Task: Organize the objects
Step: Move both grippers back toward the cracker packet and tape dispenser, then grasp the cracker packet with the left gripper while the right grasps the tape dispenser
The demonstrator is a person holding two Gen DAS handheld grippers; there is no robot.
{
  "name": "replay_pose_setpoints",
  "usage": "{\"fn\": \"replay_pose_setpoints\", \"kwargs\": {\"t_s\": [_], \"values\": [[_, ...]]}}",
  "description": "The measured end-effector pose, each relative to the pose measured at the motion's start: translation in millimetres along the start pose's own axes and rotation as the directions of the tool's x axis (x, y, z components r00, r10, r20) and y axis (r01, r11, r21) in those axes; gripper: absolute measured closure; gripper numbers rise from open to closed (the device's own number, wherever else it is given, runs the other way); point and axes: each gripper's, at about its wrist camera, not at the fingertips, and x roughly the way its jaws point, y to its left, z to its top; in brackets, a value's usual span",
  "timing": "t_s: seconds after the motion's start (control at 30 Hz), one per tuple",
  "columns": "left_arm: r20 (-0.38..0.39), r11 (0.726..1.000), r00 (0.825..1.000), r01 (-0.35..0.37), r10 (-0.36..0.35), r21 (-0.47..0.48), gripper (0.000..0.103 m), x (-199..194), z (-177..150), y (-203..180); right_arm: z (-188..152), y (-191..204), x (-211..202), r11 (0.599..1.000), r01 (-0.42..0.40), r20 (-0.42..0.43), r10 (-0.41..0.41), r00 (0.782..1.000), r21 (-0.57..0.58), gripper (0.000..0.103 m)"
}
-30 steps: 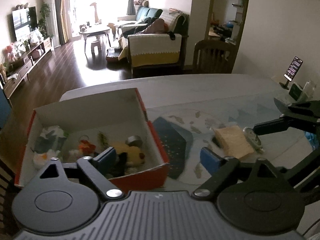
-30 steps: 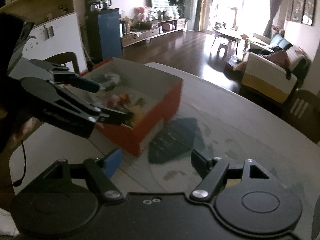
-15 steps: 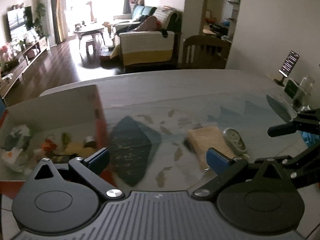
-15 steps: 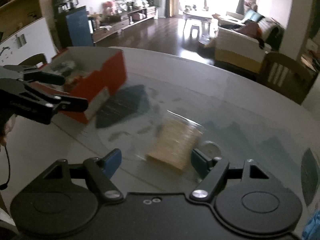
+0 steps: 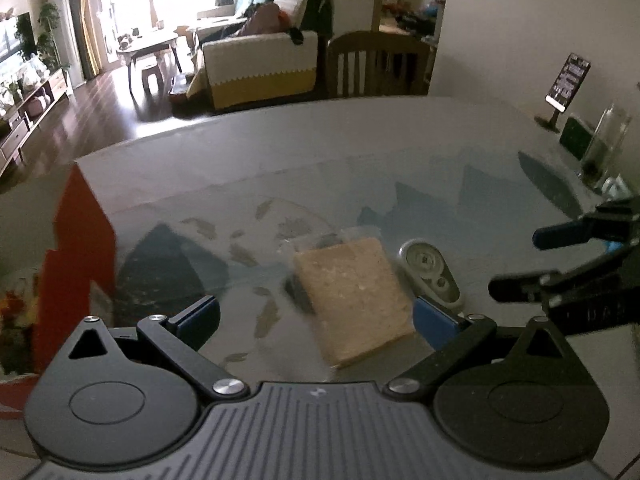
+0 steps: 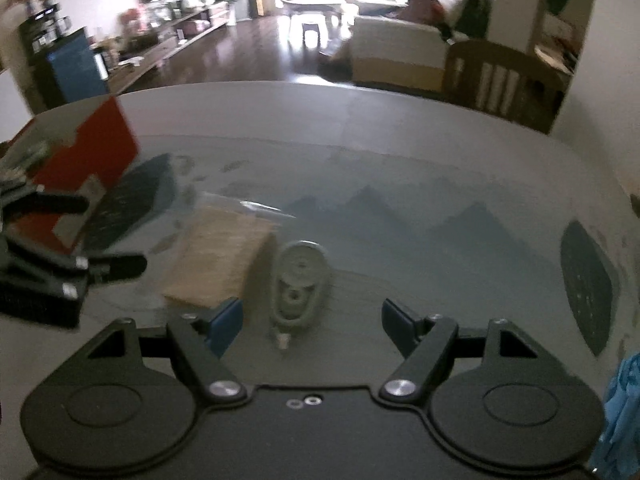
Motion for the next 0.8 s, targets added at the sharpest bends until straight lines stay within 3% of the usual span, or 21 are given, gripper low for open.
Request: {"fn": "replay_pose_setpoints", "kwargs": {"t_s": [0.47, 0.8], "values": [[-0.038, 0.999, 0.999, -0.023, 0.025, 0.033, 0.000, 53.1, -3.2, -36.3, 15.5, -21.0, 34.9, 0.995, -0.025, -0.060, 0.031, 0.998, 0.099, 0.027], [-0.072, 0.999, 0.996, -0.045, 0.044, -0.014, 0.000, 76.9, -2.7, -27.5, 20.9, -13.9, 52.8, 0.995, -0.049, -0.093, 0.057, 0.994, 0.089, 0.027]]}}
